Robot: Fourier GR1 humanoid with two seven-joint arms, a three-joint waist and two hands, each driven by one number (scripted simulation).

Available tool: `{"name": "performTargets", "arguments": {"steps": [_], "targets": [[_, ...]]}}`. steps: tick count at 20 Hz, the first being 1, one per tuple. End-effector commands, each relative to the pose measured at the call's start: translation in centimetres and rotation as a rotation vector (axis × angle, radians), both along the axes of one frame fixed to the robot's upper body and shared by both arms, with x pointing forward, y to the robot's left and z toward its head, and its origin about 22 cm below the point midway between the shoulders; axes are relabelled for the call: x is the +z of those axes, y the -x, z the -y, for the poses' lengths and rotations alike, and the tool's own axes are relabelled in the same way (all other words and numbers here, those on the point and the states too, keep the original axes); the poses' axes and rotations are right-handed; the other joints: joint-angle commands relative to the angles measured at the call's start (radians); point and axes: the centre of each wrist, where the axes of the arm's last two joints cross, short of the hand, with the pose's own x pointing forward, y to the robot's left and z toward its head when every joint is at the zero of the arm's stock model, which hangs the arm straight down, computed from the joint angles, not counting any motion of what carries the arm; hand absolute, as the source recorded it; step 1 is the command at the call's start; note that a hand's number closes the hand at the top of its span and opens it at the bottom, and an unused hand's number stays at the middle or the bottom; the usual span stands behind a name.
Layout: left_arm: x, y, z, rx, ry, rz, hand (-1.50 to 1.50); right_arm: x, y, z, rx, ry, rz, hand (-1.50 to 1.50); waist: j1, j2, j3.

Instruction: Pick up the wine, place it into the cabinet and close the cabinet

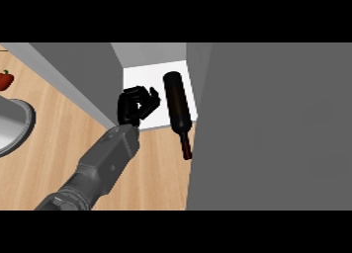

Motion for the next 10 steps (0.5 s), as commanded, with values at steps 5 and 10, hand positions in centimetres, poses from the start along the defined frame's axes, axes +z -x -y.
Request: {"name": "performTargets", "arguments": {"steps": [5,10], "targets": [[-1.7,1.4,-0.7,0.039,-0.029,-0.023,1.5,0.3,0.3,0.4,0.048,-0.008,-0.011,-1.5,-0.028,0.001,-0.001],[-1.5,1.3,-0.4,0.028,-0.059,-0.026,1.5,0.2,0.2,-0.4,0.05,-0.015,-0.011,-1.5,-0.02,0.001,-0.002]]}}
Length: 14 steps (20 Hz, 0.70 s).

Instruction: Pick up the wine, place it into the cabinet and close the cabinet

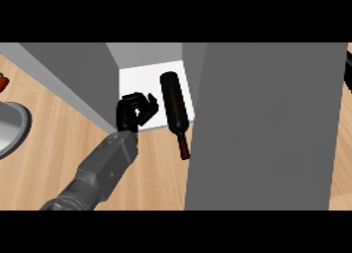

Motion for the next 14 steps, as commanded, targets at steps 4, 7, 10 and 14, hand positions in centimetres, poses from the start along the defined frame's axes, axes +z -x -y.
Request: {"name": "performTargets", "arguments": {"steps": [4,7,10,14], "targets": [[0.5,-0.3,0.5,0.006,-0.018,0.021,1.5,-0.5,0.5,-0.4,0.044,-0.006,-0.014,-1.5,-0.007,0.0,0.0],[2.4,-1.7,1.3,0.008,-0.017,0.026,1.5,-0.5,0.2,0.5,0.031,-0.013,-0.013,-1.5,-0.005,0.004,0.002],[2.5,-1.7,1.5,0.019,-0.01,0.032,1.5,-0.4,0.5,0.9,0.01,-0.016,-0.012,-1.5,-0.004,-0.001,0.002],[4.5,-3.0,2.4,0.04,-0.01,0.053,1.5,-0.7,-0.3,0.2,0.007,-0.026,-0.009,-1.5,-0.006,0.009,0.001]]}}
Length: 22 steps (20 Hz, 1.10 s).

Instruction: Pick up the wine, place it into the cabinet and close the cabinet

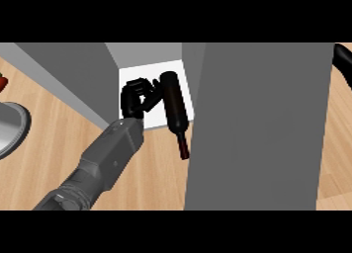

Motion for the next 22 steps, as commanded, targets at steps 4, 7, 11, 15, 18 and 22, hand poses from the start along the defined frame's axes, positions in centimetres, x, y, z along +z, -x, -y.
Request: {"name": "performTargets", "arguments": {"steps": [4,7,11,15,18,22], "targets": [[4.0,-2.3,1.9,0.014,-0.006,0.022,1.5,-0.3,0.6,0.3,0.021,-0.001,0.003,-1.5,0.004,0.002,0.002],[4.3,-2.5,2.0,0.021,-0.027,0.007,1.5,-0.6,0.4,1.0,-0.012,-0.013,-0.006,-1.5,0.007,0.002,0.003],[4.4,-2.6,1.9,0.024,-0.016,-0.005,1.5,-0.6,0.9,1.3,-0.004,-0.01,-0.001,-1.5,0.013,0.003,0.003],[5.4,-3.1,2.3,0.014,0.01,-0.035,1.5,-0.4,-0.1,1.2,-0.035,-0.006,-0.01,-1.5,0.029,0.006,0.003],[5.8,-3.4,2.4,0.027,0.014,-0.054,1.5,-0.5,0.5,1.2,-0.027,0.016,0.004,-1.5,0.025,0.011,0.003],[6.0,-3.6,2.2,0.035,0.002,-0.046,1.5,-0.6,0.0,1.2,-0.027,0.004,-0.013,-1.5,0.043,0.012,0.002]]}}
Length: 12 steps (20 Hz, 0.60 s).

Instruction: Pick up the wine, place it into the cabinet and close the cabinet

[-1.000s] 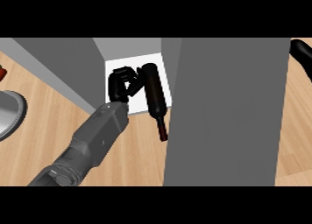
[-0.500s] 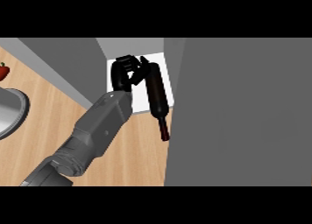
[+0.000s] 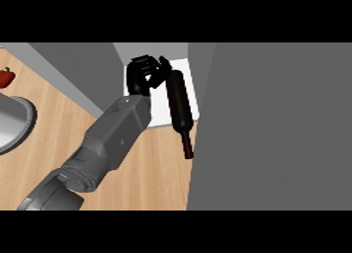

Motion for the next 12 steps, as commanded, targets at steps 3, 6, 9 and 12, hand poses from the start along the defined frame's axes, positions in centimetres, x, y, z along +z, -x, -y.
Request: {"name": "performTargets", "arguments": {"steps": [3,6,9,12], "targets": [[0.4,-0.6,-1.7,0.038,-0.123,-0.004,1.5,-0.1,0.9,0.1,0.023,0.006,0.01,-1.5,-0.001,0.002,0.0],[-0.3,-0.3,-2.0,0.059,-0.303,0.019,1.5,-0.3,0.4,0.4,0.018,0.01,0.008,-1.5,-0.01,0.009,0.003],[0.2,-0.8,-3.5,0.102,-0.389,0.018,1.5,0.0,0.7,0.3,0.019,0.016,0.022,-1.5,-0.009,0.007,0.002],[0.1,-0.9,-5.4,0.126,-0.433,0.017,1.5,-0.2,0.6,0.1,0.036,0.008,0.022,-1.5,-0.015,0.019,0.001]]}}
